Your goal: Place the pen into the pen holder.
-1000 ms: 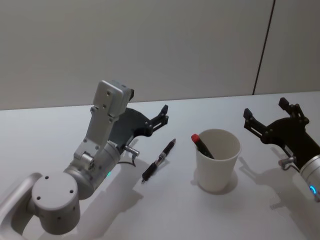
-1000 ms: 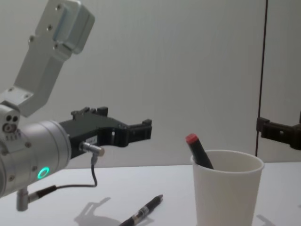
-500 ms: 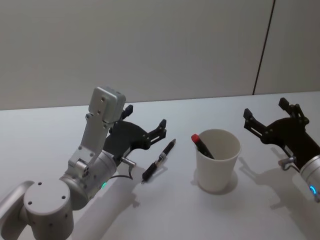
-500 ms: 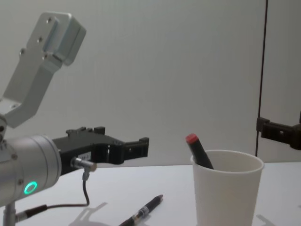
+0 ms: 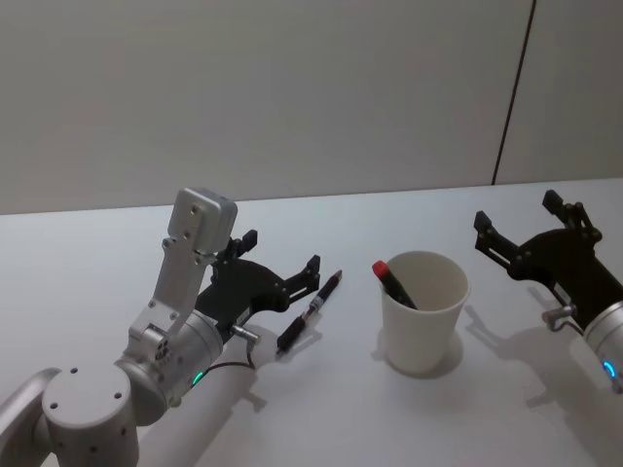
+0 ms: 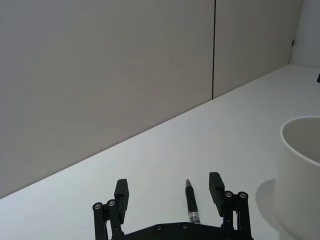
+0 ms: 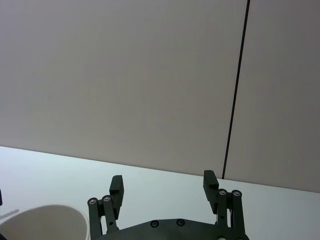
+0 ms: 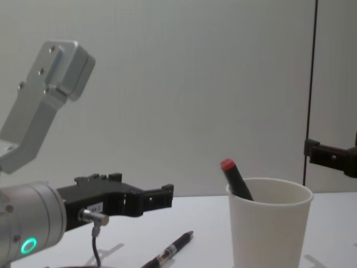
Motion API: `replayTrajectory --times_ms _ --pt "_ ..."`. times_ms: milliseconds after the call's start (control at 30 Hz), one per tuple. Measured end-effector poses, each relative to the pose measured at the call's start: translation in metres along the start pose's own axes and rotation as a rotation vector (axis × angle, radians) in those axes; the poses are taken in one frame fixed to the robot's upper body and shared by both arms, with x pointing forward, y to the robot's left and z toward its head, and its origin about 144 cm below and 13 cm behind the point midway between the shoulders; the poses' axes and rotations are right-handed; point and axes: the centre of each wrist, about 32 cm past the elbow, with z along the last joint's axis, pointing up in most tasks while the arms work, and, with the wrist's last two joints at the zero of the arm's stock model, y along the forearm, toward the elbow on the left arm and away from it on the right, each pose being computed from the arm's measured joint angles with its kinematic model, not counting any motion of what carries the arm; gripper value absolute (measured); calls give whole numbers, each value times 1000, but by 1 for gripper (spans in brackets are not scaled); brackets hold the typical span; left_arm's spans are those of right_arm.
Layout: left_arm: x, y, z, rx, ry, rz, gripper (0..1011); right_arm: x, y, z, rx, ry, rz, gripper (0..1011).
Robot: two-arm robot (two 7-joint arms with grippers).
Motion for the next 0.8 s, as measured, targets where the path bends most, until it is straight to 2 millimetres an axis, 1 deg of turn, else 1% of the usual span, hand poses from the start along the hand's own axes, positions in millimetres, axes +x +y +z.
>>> replayTrajectory --times_ms 300,800 --pt "0 0 -7 27 29 -8 1001 0 0 0 0 0 0 1001" --pt "-2 0 -12 77 56 -43 1001 0 0 0 0 0 0 1002"
